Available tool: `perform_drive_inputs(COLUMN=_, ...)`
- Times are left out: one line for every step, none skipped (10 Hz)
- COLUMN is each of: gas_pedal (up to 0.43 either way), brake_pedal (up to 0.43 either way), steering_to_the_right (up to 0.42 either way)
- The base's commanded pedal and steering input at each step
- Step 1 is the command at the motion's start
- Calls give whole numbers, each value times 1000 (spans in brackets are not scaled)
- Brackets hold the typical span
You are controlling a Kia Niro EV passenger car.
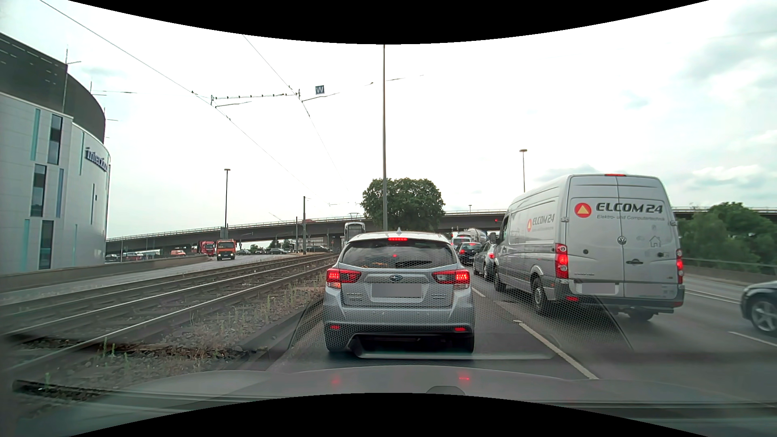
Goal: Follow the waypoints while adhering to traffic rules and regulations
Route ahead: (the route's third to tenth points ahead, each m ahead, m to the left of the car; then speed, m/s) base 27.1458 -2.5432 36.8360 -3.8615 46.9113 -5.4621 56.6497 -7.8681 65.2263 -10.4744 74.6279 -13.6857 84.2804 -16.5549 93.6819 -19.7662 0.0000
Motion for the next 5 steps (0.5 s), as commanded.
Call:
perform_drive_inputs(gas_pedal=0, brake_pedal=232, steering_to_the_right=-8)
perform_drive_inputs(gas_pedal=0, brake_pedal=232, steering_to_the_right=-8)
perform_drive_inputs(gas_pedal=0, brake_pedal=232, steering_to_the_right=-7)
perform_drive_inputs(gas_pedal=0, brake_pedal=232, steering_to_the_right=-7)
perform_drive_inputs(gas_pedal=0, brake_pedal=232, steering_to_the_right=-8)
